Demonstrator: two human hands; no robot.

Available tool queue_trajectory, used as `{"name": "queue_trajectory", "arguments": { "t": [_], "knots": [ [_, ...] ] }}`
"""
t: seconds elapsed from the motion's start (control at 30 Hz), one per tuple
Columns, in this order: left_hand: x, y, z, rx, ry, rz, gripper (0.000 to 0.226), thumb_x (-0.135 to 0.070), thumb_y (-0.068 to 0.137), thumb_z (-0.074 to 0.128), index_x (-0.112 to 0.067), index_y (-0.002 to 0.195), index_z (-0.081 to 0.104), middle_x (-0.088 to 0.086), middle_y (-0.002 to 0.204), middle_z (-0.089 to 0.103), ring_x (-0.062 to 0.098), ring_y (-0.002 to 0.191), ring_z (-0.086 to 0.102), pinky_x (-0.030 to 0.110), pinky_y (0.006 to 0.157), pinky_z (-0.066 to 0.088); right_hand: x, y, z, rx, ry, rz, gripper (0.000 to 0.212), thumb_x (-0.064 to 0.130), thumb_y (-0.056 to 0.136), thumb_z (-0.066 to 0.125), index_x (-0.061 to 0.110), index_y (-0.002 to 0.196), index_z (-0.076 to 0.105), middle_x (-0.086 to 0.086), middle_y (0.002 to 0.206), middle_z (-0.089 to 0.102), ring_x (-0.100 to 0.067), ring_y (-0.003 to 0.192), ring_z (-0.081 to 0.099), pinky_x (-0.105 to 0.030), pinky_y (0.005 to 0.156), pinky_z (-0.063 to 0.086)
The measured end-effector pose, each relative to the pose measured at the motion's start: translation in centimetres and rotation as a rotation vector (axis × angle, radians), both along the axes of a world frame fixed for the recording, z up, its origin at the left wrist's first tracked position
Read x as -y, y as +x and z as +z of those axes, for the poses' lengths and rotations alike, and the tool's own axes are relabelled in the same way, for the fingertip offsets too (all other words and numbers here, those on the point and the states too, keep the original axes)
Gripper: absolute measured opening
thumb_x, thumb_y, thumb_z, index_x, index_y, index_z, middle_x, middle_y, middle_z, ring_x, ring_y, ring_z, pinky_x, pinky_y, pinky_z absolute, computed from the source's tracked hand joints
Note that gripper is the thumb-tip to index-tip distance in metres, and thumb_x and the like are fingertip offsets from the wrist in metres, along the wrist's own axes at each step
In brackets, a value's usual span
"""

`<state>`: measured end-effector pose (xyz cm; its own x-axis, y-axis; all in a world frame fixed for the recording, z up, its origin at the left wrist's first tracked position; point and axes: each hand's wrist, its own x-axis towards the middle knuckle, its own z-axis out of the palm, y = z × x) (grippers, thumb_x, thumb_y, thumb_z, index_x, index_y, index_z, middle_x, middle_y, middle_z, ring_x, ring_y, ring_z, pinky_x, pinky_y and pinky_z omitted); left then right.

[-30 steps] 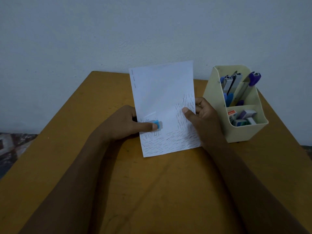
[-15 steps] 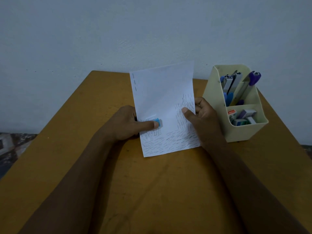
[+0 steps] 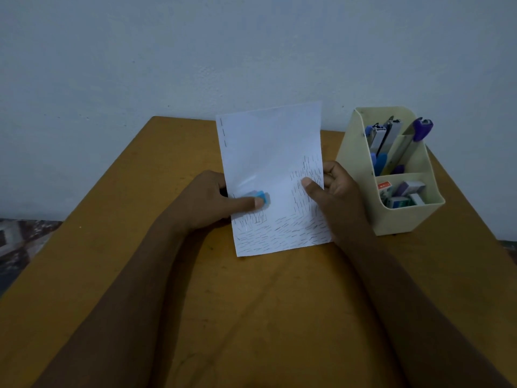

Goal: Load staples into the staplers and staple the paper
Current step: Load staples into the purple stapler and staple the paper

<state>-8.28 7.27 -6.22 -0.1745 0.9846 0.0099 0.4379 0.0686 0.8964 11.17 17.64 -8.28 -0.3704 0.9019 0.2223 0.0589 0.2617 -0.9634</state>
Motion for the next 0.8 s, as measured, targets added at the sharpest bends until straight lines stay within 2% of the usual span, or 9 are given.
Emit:
{"name": "queue_trajectory", "arguments": {
  "t": [0.13, 0.2, 0.33, 0.43, 0.5, 0.53, 0.63, 0.7, 0.8],
  "knots": [
    [-0.1, -0.8, -0.2, -0.01, 0.12, 0.224, 0.042, -0.044, 0.085, 0.066, -0.004, 0.072, 0.066, 0.002, 0.058, 0.06, 0.009, 0.05, 0.05, 0.019, 0.048, 0.039, -0.1, -0.2, -0.2, -0.03, -0.029, -0.012, 0.013, 0.012, 0.091, 0.058, 0.016, 0.103, 0.054, 0.014, 0.095, 0.066, -0.002, 0.089, 0.066, -0.015, 0.073, 0.054],
    [-0.3, -1.0, -0.4, 0.007, 0.16, 0.329, 0.046, -0.048, 0.088, 0.059, -0.005, 0.073, 0.064, 0.005, 0.06, 0.056, 0.011, 0.052, 0.047, 0.021, 0.049, 0.04, -0.1, -0.1, -0.2, -0.009, -0.026, -0.019, 0.014, 0.013, 0.091, 0.058, 0.014, 0.105, 0.053, 0.013, 0.096, 0.065, -0.002, 0.089, 0.065, -0.013, 0.071, 0.054],
    [-0.6, -1.2, -0.5, 0.099, 0.312, 0.516, 0.04, -0.049, 0.092, 0.053, -0.011, 0.083, 0.062, 0.003, 0.069, 0.054, 0.01, 0.057, 0.046, 0.022, 0.048, 0.041, -0.2, -0.2, -0.3, 0.067, 0.0, -0.014, 0.015, 0.015, 0.091, 0.059, 0.013, 0.105, 0.053, 0.013, 0.095, 0.064, -0.001, 0.086, 0.064, -0.012, 0.068, 0.053],
    [-0.6, -1.2, -0.5, 0.089, 0.372, 0.489, 0.025, -0.05, 0.09, 0.056, -0.029, 0.097, 0.068, 0.003, 0.078, 0.059, 0.013, 0.063, 0.048, 0.026, 0.053, 0.045, 0.0, -0.4, -0.4, 0.192, 0.082, -0.009, 0.016, 0.017, 0.089, 0.063, 0.015, 0.103, 0.056, 0.012, 0.094, 0.062, 0.001, 0.081, 0.062, -0.01, 0.067, 0.051],
    [-0.7, -0.9, -0.5, 0.009, 0.344, 0.463, 0.038, -0.049, 0.087, 0.06, -0.031, 0.12, 0.062, 0.003, 0.096, 0.065, 0.02, 0.071, 0.055, 0.037, 0.062, 0.054, 0.3, -0.5, -0.6, 0.331, 0.249, -0.044, 0.021, 0.02, 0.087, 0.066, 0.012, 0.105, 0.061, 0.011, 0.093, 0.058, -0.002, 0.079, 0.057, -0.005, 0.067, 0.045],
    [-0.8, -0.7, -0.4, -0.046, 0.326, 0.461, 0.042, -0.047, 0.085, 0.063, -0.028, 0.123, 0.058, -0.001, 0.1, 0.065, 0.017, 0.077, 0.058, 0.037, 0.067, 0.056, 0.5, -0.6, -0.7, 0.388, 0.353, -0.077, 0.023, 0.021, 0.085, 0.068, 0.009, 0.105, 0.064, 0.009, 0.092, 0.056, -0.004, 0.078, 0.054, -0.004, 0.066, 0.041],
    [-0.8, -0.2, 0.0, -0.099, 0.308, 0.41, 0.034, -0.036, 0.078, 0.076, -0.025, 0.105, 0.059, -0.012, 0.097, 0.063, 0.007, 0.086, 0.061, 0.028, 0.067, 0.056, 0.8, -0.7, -1.1, 0.483, 0.589, -0.133, 0.035, 0.021, 0.079, 0.074, 0.004, 0.108, 0.065, -0.005, 0.095, 0.06, -0.014, 0.083, 0.054, -0.018, 0.073, 0.044],
    [-0.9, 0.0, 0.0, -0.114, 0.26, 0.325, 0.029, -0.031, 0.074, 0.08, -0.026, 0.098, 0.063, -0.012, 0.097, 0.065, 0.007, 0.078, 0.06, 0.023, 0.06, 0.051, 0.7, -0.8, -1.4, 0.531, 0.643, -0.134, 0.043, 0.022, 0.076, 0.076, 0.004, 0.113, 0.064, -0.013, 0.105, 0.061, -0.022, 0.09, 0.06, -0.027, 0.076, 0.05],
    [-0.8, 0.2, 0.0, -0.194, 0.219, 0.207, 0.031, -0.025, 0.073, 0.081, -0.029, 0.101, 0.068, -0.013, 0.103, 0.066, 0.005, 0.075, 0.059, 0.014, 0.06, 0.046, 0.5, -0.8, -1.1, 0.521, 0.677, -0.122, 0.041, 0.022, 0.076, 0.076, 0.006, 0.112, 0.065, -0.013, 0.108, 0.063, -0.02, 0.09, 0.062, -0.019, 0.075, 0.047]
  ]
}}
